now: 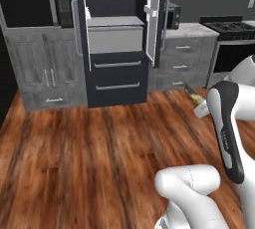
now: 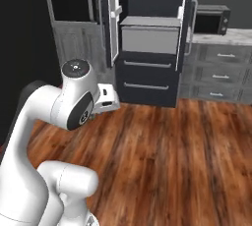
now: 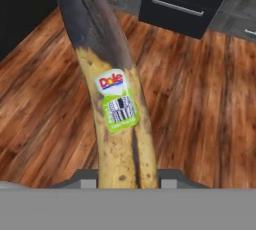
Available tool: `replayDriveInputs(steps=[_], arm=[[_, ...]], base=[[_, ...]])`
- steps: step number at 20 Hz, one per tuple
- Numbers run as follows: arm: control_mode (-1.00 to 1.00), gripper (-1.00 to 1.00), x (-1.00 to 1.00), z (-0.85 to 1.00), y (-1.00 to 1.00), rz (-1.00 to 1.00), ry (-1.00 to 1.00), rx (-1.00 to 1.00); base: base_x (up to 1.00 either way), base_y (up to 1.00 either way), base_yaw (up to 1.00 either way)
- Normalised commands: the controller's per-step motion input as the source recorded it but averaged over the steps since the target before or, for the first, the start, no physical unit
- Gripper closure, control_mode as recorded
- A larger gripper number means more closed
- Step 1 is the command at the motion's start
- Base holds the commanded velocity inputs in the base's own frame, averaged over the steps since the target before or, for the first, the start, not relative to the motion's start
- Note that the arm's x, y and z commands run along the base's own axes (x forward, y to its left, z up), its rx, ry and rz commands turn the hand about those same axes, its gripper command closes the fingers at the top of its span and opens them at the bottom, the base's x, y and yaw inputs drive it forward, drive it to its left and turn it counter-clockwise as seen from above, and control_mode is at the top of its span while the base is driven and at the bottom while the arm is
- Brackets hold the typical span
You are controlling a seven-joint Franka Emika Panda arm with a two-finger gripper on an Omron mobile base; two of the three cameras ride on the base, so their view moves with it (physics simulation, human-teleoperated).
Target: Retrieve the mango and banana from the fridge and place them into the bowl on the dining table.
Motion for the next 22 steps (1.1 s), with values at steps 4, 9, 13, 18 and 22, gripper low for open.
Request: replayDriveInputs(steps=[4, 9, 13, 18, 22], arm=[[1.00, 1.00, 0.00, 0.00, 0.00, 0.00, 0.00, 0.00], [1.00, 1.00, 0.00, 0.00, 0.00, 0.00, 0.00, 0.00], [1.00, 1.00, 0.00, 0.00, 0.00, 0.00, 0.00, 0.00], [1.00, 1.00, 0.00, 0.00, 0.00, 0.00, 0.00, 0.00], [1.00, 1.00, 0.00, 0.00, 0.00, 0.00, 0.00, 0.00]], base=[[-1.00, 0.36, -0.04], [-1.00, 0.00, -0.07], [-1.00, 0.00, -0.06], [-1.00, 0.00, -0.09], [-1.00, 0.00, -0.09]])
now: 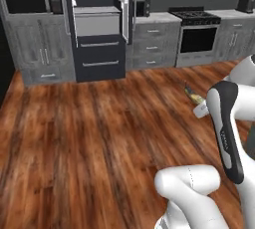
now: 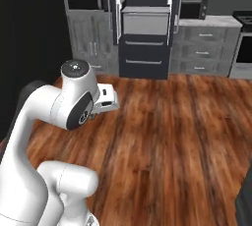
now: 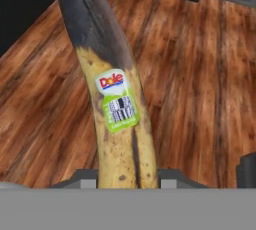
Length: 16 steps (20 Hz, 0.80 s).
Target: Retrieve the mango and banana from the fridge and place them into the bowl on the dining table.
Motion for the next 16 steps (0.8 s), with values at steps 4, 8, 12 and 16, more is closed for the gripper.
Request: replayDriveInputs(steps=[4, 8, 12, 16], arm=[[1.00, 1.00, 0.00, 0.00, 0.00, 0.00, 0.00, 0.00], [1.00, 1.00, 0.00, 0.00, 0.00, 0.00, 0.00, 0.00], [1.00, 1.00, 0.00, 0.00, 0.00, 0.00, 0.00, 0.00], [1.00, 1.00, 0.00, 0.00, 0.00, 0.00, 0.00, 0.00]], base=[[-1.00, 0.00, -0.10], [-1.00, -0.18, -0.13], [-1.00, -0.61, -0.18], [-1.00, -0.77, -0.20]])
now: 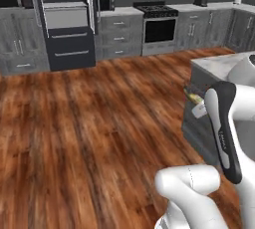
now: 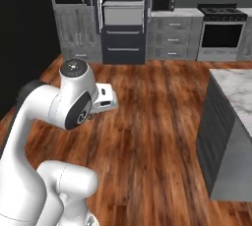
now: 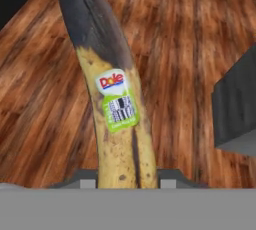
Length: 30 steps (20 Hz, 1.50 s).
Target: Retrieve the mango and banana from the fridge and place them into the bowl on the dining table.
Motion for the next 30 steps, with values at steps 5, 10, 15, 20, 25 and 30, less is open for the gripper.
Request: replayDriveInputs(steps=[5, 10, 15, 20, 25, 30], arm=[[1.00, 1.00, 0.00, 0.00, 0.00, 0.00, 0.00, 0.00], [1.00, 1.00, 0.00, 0.00, 0.00, 0.00, 0.00, 0.00], [1.00, 1.00, 0.00, 0.00, 0.00, 0.00, 0.00, 0.00], [1.00, 1.00, 0.00, 0.00, 0.00, 0.00, 0.00, 0.00], [1.00, 1.00, 0.00, 0.00, 0.00, 0.00, 0.00, 0.00], [1.00, 1.00, 0.00, 0.00, 0.00, 0.00, 0.00, 0.00]], base=[[-0.89, -0.97, -0.14], [-0.48, -1.00, -0.10], [0.02, -1.00, -0.10], [0.05, -1.00, -0.04], [0.09, -1.00, -0.03], [0.32, -0.91, -0.03]])
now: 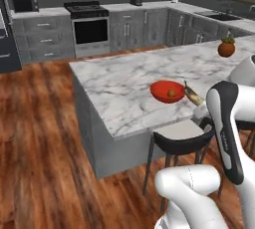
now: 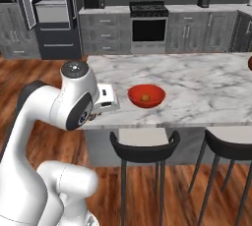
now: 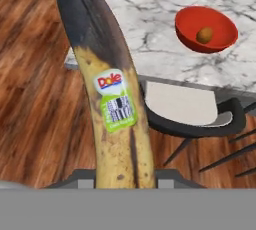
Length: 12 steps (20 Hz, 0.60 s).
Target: Retrieve the mango and banana from the fridge and place them into the bowl on the dining table.
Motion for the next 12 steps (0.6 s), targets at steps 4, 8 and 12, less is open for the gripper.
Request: replayDriveInputs(steps=[4, 8, 12], arm=[[1.00, 1.00, 0.00, 0.00, 0.00, 0.00, 0.00, 0.00], [1.00, 1.00, 0.00, 0.00, 0.00, 0.00, 0.00, 0.00], [1.00, 1.00, 0.00, 0.00, 0.00, 0.00, 0.00, 0.00]], base=[[0.31, -0.79, -0.02], [0.54, -0.56, 0.00], [0.83, -0.40, 0.01]])
